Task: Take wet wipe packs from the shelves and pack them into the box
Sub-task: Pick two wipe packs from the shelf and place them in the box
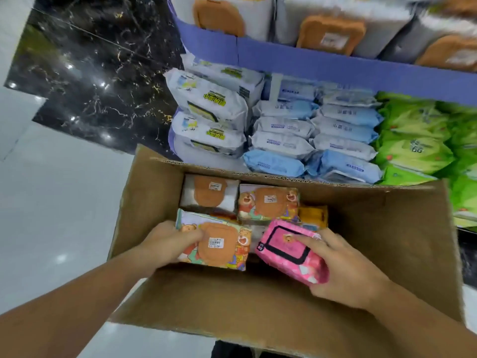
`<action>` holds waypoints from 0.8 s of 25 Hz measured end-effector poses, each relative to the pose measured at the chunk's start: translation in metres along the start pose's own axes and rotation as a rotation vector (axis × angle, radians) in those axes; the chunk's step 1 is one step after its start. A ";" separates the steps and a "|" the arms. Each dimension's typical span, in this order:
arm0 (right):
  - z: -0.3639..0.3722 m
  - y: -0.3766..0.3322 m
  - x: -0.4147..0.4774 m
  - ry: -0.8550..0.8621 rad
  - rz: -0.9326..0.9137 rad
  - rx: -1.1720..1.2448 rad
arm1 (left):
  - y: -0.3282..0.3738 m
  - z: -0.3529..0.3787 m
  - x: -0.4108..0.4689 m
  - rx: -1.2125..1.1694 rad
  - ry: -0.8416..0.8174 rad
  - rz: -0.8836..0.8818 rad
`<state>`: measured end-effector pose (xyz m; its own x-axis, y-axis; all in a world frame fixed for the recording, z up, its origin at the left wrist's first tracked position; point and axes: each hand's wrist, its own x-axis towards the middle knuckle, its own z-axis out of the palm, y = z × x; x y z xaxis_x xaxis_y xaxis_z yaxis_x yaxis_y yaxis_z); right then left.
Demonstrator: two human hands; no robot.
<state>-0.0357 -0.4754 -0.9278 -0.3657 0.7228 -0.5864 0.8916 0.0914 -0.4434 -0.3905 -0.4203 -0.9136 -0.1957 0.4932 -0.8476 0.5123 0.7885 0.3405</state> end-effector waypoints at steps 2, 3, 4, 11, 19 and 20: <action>0.020 0.000 0.030 -0.037 -0.063 -0.059 | -0.009 0.008 0.028 -0.008 0.000 -0.007; 0.029 0.000 0.042 -0.057 -0.093 -0.088 | -0.015 0.011 0.040 0.000 0.017 0.005; 0.037 0.001 0.051 -0.068 -0.122 -0.113 | -0.022 0.015 0.051 -0.005 0.036 0.023; 0.073 0.035 0.044 0.224 0.222 0.361 | -0.045 0.051 0.083 -0.291 0.228 0.060; 0.108 -0.011 0.094 0.262 0.518 0.697 | -0.023 0.067 0.087 -0.791 0.272 -0.278; 0.109 -0.016 0.098 0.262 0.529 0.726 | -0.024 0.067 0.085 -0.834 0.296 -0.255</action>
<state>-0.1150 -0.4812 -1.0519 0.1909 0.6875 -0.7006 0.5077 -0.6800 -0.5290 -0.3635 -0.4213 -1.0212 -0.4852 0.2516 -0.8374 -0.3217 0.8392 0.4385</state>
